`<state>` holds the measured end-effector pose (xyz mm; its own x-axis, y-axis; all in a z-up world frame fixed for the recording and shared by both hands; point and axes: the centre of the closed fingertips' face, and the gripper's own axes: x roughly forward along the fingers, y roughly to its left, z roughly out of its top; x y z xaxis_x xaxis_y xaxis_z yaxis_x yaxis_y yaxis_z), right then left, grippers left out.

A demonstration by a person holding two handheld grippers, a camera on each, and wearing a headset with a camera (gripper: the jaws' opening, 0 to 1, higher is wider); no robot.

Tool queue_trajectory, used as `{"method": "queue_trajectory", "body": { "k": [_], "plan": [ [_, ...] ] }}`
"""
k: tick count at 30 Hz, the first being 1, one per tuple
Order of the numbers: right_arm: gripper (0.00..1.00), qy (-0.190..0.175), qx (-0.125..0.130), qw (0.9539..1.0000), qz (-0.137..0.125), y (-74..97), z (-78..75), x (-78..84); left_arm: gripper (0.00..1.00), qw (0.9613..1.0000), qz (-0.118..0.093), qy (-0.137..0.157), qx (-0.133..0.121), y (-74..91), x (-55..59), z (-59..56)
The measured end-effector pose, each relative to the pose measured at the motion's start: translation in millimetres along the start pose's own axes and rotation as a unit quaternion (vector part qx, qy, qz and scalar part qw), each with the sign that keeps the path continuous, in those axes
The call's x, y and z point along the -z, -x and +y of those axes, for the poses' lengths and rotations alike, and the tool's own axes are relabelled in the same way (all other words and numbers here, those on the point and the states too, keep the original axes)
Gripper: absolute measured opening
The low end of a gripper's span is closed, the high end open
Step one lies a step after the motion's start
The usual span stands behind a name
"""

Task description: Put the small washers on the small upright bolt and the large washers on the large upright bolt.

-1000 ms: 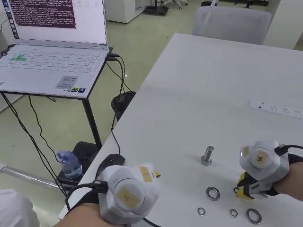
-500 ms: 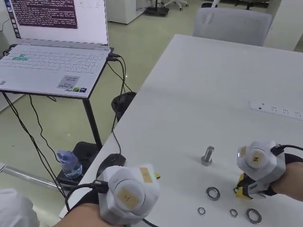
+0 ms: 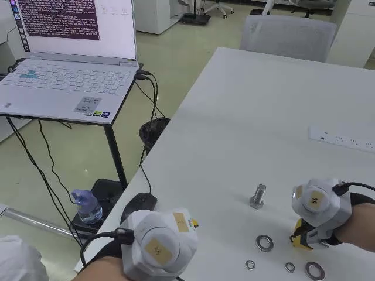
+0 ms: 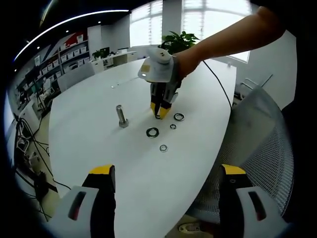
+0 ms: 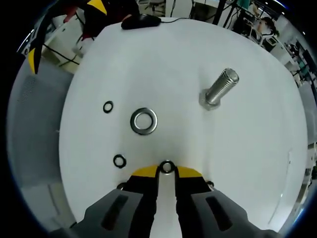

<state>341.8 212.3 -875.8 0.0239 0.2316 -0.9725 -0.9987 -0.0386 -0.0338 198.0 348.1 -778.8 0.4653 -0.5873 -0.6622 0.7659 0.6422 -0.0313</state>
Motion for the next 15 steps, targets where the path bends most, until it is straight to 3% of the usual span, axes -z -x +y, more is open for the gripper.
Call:
{"method": "queue_trajectory", "body": {
  "k": [11,15],
  "plan": [
    [0.14,-0.025,0.002,0.9996,-0.012,-0.1,-0.3,-1.1,0.85,1.0,0.006,0.001,-0.004,4.1,3.0,-0.7],
    [0.13,-0.034,-0.003,0.9994,-0.01,0.2,2.5,-0.3,0.85,1.0,-0.005,0.001,-0.008,4.6,-0.5,0.3]
  ]
}}
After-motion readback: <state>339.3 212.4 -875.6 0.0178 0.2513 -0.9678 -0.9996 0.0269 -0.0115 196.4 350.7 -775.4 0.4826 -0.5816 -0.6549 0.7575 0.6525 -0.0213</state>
